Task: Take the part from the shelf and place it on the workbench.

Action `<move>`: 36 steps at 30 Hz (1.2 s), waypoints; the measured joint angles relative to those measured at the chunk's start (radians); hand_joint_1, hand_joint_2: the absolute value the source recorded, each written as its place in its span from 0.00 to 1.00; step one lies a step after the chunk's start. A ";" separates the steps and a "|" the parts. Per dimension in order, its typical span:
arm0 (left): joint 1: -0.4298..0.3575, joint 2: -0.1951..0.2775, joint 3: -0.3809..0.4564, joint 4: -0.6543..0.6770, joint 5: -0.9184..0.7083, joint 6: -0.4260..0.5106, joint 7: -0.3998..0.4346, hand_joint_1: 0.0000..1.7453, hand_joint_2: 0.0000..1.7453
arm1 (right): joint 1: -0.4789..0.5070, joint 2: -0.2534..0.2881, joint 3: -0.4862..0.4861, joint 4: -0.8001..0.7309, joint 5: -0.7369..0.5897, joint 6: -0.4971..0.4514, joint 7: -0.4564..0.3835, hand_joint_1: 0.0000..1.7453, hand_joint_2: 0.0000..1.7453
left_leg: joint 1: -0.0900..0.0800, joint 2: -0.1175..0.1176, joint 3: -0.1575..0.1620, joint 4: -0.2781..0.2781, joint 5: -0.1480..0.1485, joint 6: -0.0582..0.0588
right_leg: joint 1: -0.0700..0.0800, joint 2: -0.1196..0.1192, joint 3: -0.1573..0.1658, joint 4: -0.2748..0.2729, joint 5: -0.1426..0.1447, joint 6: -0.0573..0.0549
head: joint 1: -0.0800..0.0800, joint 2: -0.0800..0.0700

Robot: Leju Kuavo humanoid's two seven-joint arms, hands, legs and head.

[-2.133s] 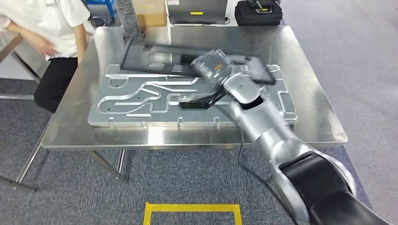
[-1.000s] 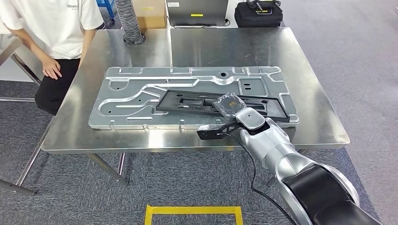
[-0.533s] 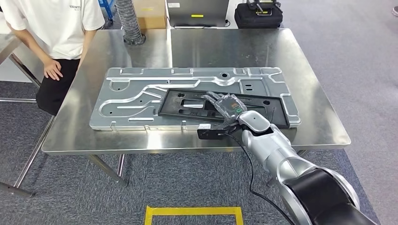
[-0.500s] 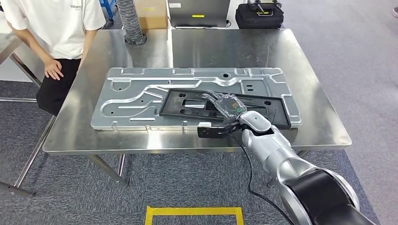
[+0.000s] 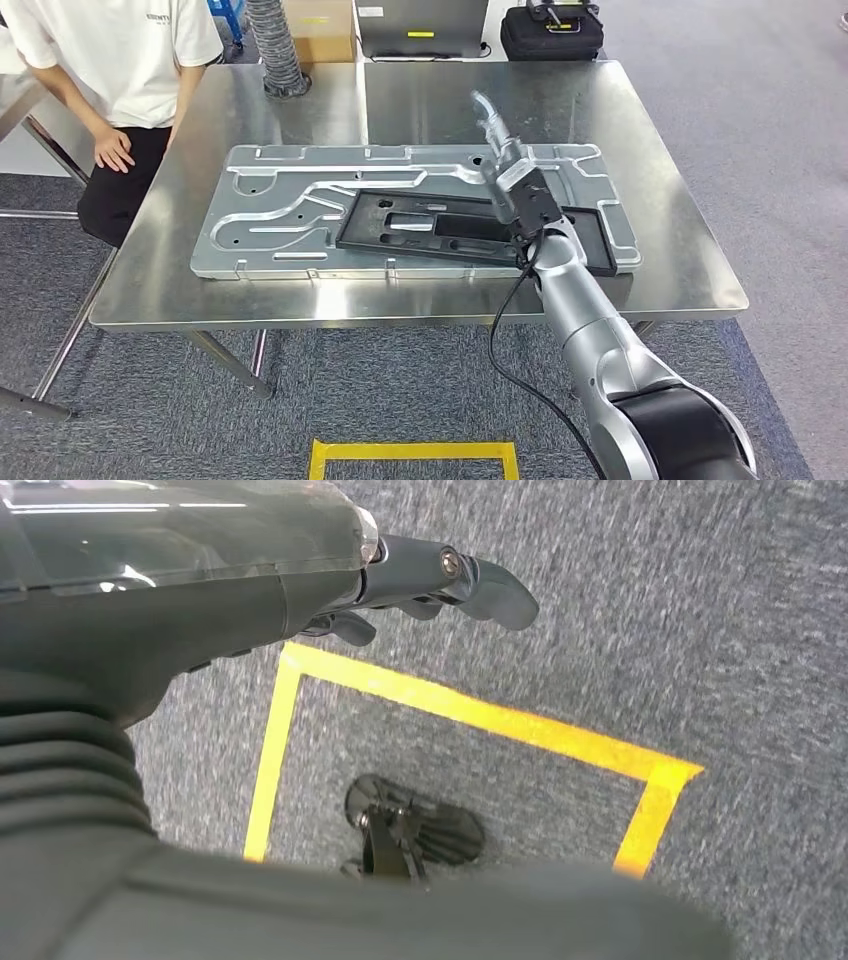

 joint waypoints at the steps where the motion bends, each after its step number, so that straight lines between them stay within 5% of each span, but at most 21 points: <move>1: 0.001 -0.001 0.001 0.000 0.009 0.000 -0.002 0.00 0.00 | 0.020 -0.009 0.005 -0.076 -0.027 -0.053 0.000 0.00 0.00 | 0.000 0.001 -0.005 0.014 -0.012 -0.004 | -0.004 -0.002 0.005 -0.008 0.003 -0.004 | 0.000 0.000; 4: 0.006 -0.005 0.016 0.000 0.047 -0.001 -0.012 0.00 0.00 | 0.105 -0.050 0.001 -0.325 0.063 -0.316 0.009 0.00 0.00 | 0.002 0.002 -0.072 0.173 -0.102 -0.011 | -0.008 -0.008 0.013 -0.018 0.006 -0.012 | 0.000 0.000; 6: 0.014 -0.009 0.031 0.000 0.068 -0.001 -0.019 0.00 0.00 | 0.189 -0.085 -0.017 -0.489 0.222 -0.490 0.036 0.00 0.00 | 0.004 0.002 -0.116 0.271 -0.133 -0.016 | -0.008 -0.009 0.016 -0.018 0.003 -0.012 | 0.000 0.000; 8: 0.021 -0.014 0.044 0.000 0.078 0.000 -0.023 0.00 0.00 | 0.288 -0.118 -0.050 -0.637 0.373 -0.628 0.061 0.00 0.00 | 0.007 0.003 -0.092 0.225 -0.089 -0.018 | -0.010 -0.007 0.023 -0.016 -0.003 -0.007 | 0.000 0.000; 11: 0.025 -0.023 0.059 0.000 0.087 0.003 -0.026 0.00 0.00 | 0.470 -0.164 -0.149 -0.834 0.477 -0.730 0.059 0.00 0.00 | 0.010 0.000 0.009 0.030 -0.012 -0.012 | -0.006 -0.009 0.033 -0.009 -0.017 0.009 | 0.000 0.000; 16: 0.037 -0.037 0.074 0.000 0.094 0.003 -0.024 0.00 0.00 | 0.770 -0.187 -0.367 -1.046 0.429 -0.733 0.005 0.00 0.00 | 0.006 0.000 0.030 -0.011 -0.009 0.022 | -0.009 -0.007 0.032 0.009 -0.037 0.037 | 0.000 0.000; 21: 0.036 -0.042 0.077 0.000 0.090 0.001 -0.023 0.00 0.00 | 0.969 -0.186 -0.520 -1.115 0.406 -0.722 0.004 0.00 0.00 | 0.005 0.004 0.021 -0.013 0.000 0.037 | -0.017 -0.002 -0.080 0.274 -0.181 0.056 | 0.000 0.000; 23: 0.036 -0.042 0.078 0.000 0.088 -0.002 -0.023 0.00 0.00 | 1.008 -0.180 -0.561 -1.120 0.411 -0.698 0.005 0.00 0.00 | 0.003 0.007 0.014 -0.010 0.003 0.035 | -0.018 -0.002 -0.057 0.247 -0.158 0.054 | 0.000 0.000; 27: 0.033 -0.046 0.078 0.000 0.079 -0.015 -0.024 0.00 0.00 | 1.055 -0.143 -0.664 -1.102 0.430 -0.639 0.003 0.00 0.00 | -0.001 0.006 0.010 -0.009 0.014 0.023 | -0.013 -0.002 0.085 0.000 -0.071 0.034 | 0.000 0.000; 31: 0.034 -0.048 0.078 0.000 0.070 -0.025 -0.022 0.00 0.00 | 1.060 -0.103 -0.787 -0.986 0.502 -0.584 0.002 0.00 0.00 | 0.000 0.006 0.007 -0.006 0.014 0.000 | -0.011 -0.004 0.082 -0.022 -0.043 0.011 | 0.000 0.000; 34: 0.033 -0.052 0.078 0.000 0.067 -0.029 -0.020 0.00 0.00 | 1.032 -0.088 -0.893 -0.804 0.578 -0.562 0.002 0.00 0.00 | 0.001 0.006 -0.035 0.117 -0.102 -0.006 | -0.014 -0.010 0.056 -0.032 -0.013 -0.005 | 0.000 0.000; 36: 0.033 -0.053 0.078 0.000 0.067 -0.029 -0.020 0.00 0.00 | 1.014 -0.085 -0.961 -0.666 0.615 -0.567 0.002 0.00 0.00 | 0.001 0.006 -0.057 0.227 -0.175 -0.010 | -0.012 -0.011 0.028 -0.029 0.005 -0.006 | 0.000 0.000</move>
